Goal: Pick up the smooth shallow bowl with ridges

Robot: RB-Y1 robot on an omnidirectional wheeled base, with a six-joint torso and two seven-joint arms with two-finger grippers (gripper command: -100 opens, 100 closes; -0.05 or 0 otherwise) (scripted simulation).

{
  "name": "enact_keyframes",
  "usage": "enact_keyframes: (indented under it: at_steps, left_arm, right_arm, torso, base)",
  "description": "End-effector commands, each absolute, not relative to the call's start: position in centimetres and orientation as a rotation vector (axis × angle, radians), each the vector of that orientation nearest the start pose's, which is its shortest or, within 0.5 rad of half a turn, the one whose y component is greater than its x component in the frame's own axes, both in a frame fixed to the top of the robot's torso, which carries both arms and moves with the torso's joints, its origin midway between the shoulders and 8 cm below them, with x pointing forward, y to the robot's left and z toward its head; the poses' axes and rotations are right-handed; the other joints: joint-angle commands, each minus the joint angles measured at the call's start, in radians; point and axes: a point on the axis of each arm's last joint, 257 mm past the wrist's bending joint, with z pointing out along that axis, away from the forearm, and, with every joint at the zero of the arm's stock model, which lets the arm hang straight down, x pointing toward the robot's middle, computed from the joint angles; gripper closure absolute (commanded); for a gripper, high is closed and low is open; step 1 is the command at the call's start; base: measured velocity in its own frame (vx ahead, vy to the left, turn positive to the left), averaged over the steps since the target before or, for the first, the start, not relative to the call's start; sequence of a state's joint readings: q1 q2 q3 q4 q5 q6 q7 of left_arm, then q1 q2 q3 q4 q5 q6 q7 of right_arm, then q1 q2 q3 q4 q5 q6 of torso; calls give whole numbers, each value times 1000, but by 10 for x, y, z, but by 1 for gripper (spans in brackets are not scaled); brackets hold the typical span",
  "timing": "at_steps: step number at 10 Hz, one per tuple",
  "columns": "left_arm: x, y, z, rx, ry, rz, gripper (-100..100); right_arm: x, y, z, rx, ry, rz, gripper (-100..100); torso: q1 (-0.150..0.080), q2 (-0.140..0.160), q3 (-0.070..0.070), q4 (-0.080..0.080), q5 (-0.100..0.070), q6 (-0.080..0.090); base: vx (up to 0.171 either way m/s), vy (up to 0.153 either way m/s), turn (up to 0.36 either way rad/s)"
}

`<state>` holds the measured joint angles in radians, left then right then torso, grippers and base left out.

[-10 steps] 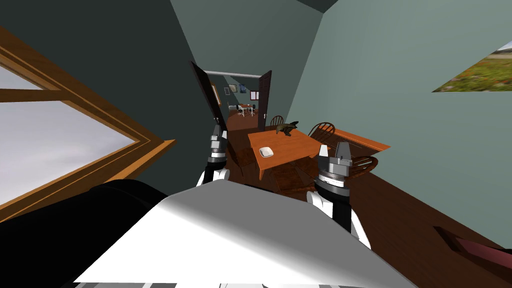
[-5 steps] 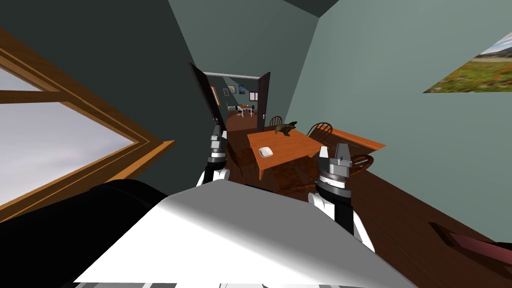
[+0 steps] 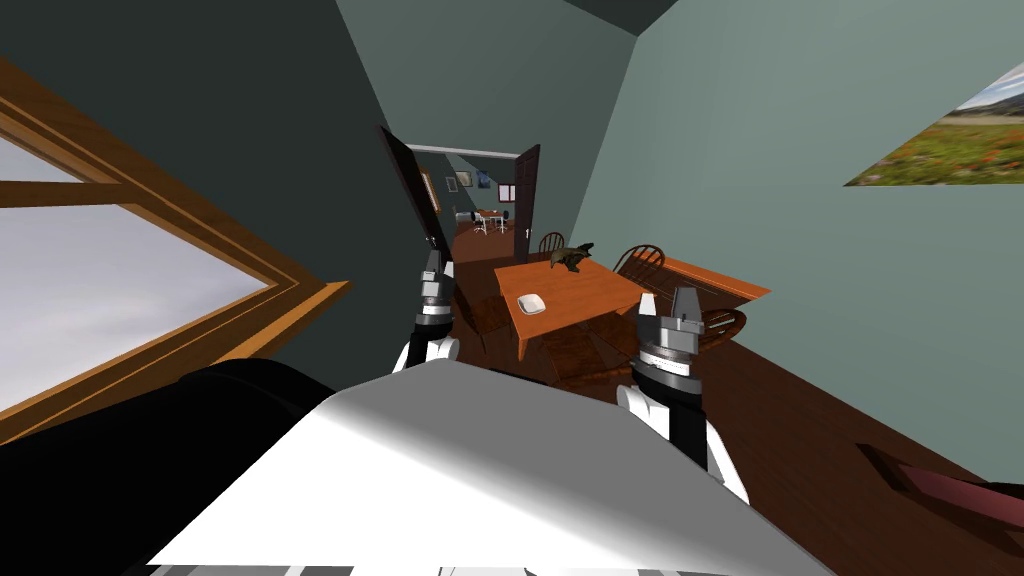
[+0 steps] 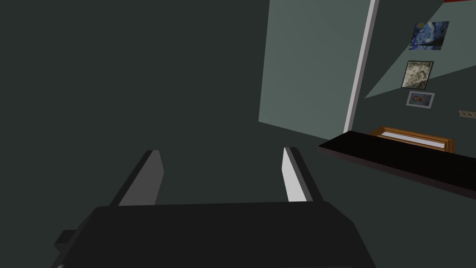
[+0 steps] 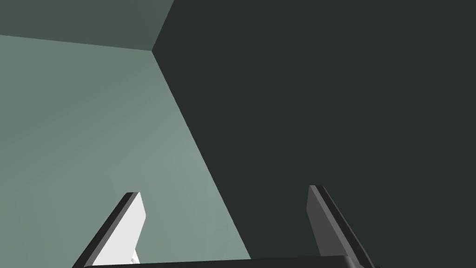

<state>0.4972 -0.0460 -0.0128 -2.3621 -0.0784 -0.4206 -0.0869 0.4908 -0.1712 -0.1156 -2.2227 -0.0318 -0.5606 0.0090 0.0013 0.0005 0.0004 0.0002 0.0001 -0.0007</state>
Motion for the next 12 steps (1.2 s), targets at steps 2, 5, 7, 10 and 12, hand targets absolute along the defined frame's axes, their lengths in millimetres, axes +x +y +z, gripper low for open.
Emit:
enact_keyframes:
  at_steps: [2, 5, 7, 10, 12]
  left_arm:
    - [342, 271, 47, -609, 634, -1181, 0]
    - [342, 271, 47, -609, 634, -1181, 0]
    - [342, 271, 47, -609, 634, -1181, 0]
    - [342, 271, 47, -609, 634, -1181, 0]
    - [342, 271, 47, -609, 634, -1181, 0]
  right_arm:
    - [358, -316, 4, 614, 707, 1271, -100]
    - [375, -328, -13, 709, 696, 1333, -100]
    - [394, -342, -30, 809, 677, 1394, -100]
    - [406, -351, -47, 894, 658, 1453, -100]
    - [417, -359, -59, 967, 637, 1497, -100]
  torso:
    - [0, 0, 0, 0, 0, 0]
    - [0, 0, 0, 0, 0, 0]
    - [0, 0, 0, 0, 0, 0]
    - [0, -1, 0, 0, 0, 0]
    - [0, -1, 0, 0, 0, 0]
  base:
    - [-4, 1, 33]
    - [-3, -1, 26]
    - [0, -1, 42]
    - [1, -2, 21]
    - [2, -1, 33]
